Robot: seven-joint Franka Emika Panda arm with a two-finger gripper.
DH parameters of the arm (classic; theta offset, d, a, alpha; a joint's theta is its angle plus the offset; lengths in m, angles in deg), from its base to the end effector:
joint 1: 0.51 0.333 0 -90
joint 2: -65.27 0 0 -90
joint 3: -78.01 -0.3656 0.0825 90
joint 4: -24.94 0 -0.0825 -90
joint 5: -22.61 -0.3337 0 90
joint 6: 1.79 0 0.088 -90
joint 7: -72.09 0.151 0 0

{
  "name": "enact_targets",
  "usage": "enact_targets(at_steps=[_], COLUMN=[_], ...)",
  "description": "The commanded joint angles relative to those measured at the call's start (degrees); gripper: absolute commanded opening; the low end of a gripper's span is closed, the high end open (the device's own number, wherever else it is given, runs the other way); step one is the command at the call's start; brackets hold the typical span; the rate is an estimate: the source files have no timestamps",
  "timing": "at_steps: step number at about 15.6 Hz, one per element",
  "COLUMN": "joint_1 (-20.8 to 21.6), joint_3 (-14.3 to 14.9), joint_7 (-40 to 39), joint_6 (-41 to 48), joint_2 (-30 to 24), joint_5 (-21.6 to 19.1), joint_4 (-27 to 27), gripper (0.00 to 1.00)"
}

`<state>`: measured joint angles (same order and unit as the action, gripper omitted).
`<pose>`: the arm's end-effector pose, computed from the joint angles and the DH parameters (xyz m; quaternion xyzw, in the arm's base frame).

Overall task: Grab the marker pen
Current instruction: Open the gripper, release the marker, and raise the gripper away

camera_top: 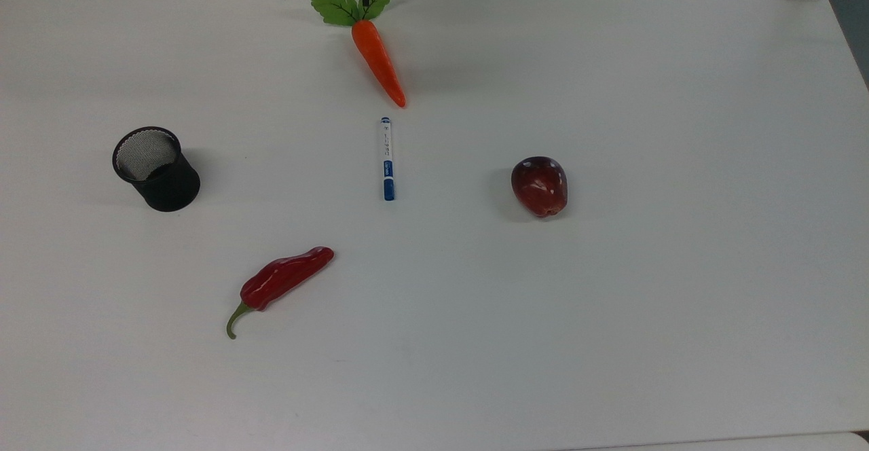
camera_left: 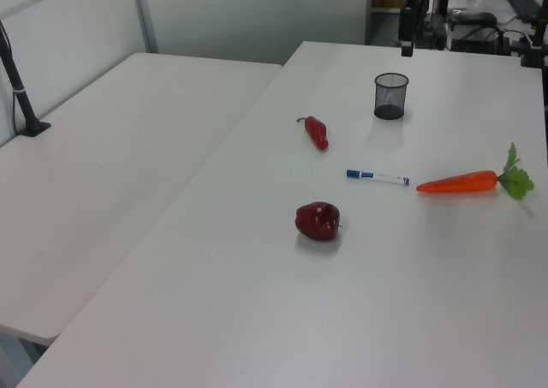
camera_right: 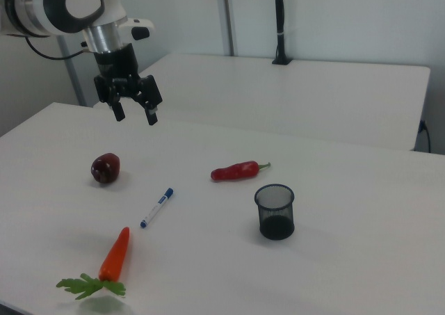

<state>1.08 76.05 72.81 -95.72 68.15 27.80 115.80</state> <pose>0.5275 0.0191 0.6044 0.9986 0.0277 0.0033 0.0442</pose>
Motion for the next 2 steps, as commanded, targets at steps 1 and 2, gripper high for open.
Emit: enact_targets(at_steps=[1, 2], joint_1=[-1.3, -1.4], joint_3=[-1.3, -1.3], joint_7=[0.9, 0.9], joint_6=[1.1, 1.0], joint_2=[-1.7, -1.7], joint_5=[0.2, 0.0], joint_4=[1.7, 1.5], gripper=[1.00, 1.00])
